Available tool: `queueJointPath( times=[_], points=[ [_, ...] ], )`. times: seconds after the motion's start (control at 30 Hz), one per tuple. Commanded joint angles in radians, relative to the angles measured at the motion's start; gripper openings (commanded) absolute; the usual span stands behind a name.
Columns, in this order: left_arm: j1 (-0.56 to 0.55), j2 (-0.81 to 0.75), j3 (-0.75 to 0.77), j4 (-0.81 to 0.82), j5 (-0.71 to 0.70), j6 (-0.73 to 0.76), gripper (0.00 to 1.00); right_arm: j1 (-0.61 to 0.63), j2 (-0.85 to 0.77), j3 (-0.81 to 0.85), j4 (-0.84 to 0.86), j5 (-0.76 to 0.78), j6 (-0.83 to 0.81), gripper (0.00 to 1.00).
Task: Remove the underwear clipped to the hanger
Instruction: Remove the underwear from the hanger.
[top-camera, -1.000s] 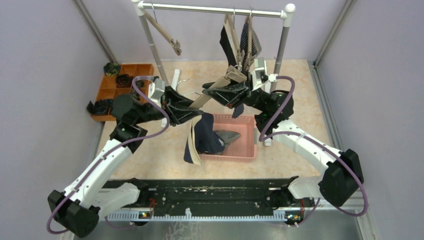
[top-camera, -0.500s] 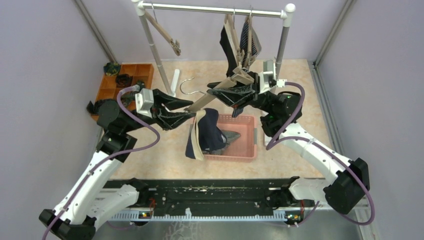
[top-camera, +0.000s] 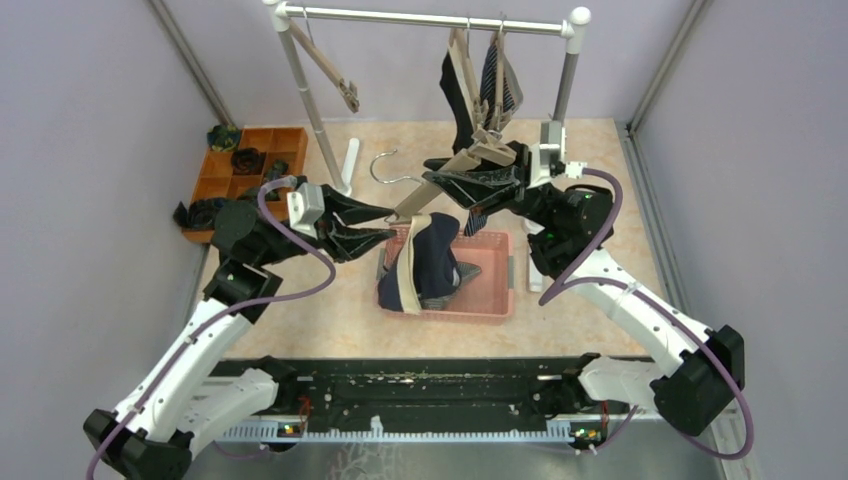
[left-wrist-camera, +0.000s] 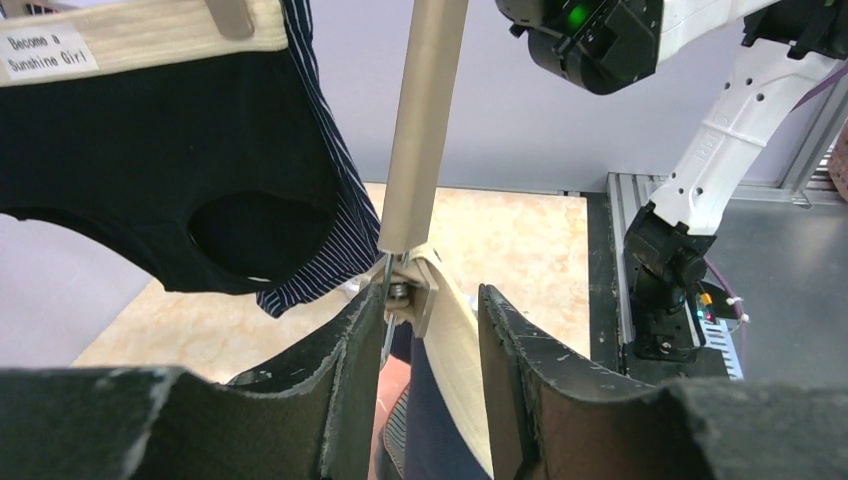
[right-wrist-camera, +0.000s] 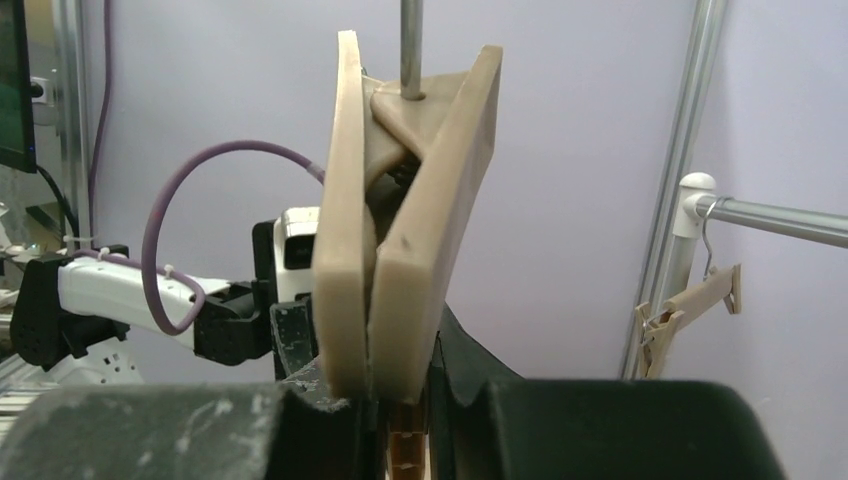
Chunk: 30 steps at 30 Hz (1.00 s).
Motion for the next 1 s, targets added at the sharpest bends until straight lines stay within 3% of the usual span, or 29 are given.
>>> queueJointPath(
  times=[0.0,0.3,0.67,0.97],
  points=[
    [-0.007,0.007,-0.033,-0.026,0.02,0.007,0.45,-0.008,-0.043,0.024,0.079,0.067,-0.028,0.0],
    [-0.006,0.002,-0.052,0.013,-0.043,-0.003,0.64,-0.009,-0.032,0.015,0.107,0.072,-0.008,0.0],
    [-0.006,0.006,-0.073,0.128,-0.229,-0.023,0.65,-0.008,-0.018,0.017,0.147,0.055,0.041,0.0],
    [-0.006,0.041,-0.039,0.17,-0.151,-0.061,0.66,-0.009,-0.004,0.013,0.154,0.05,0.053,0.0]
  ],
)
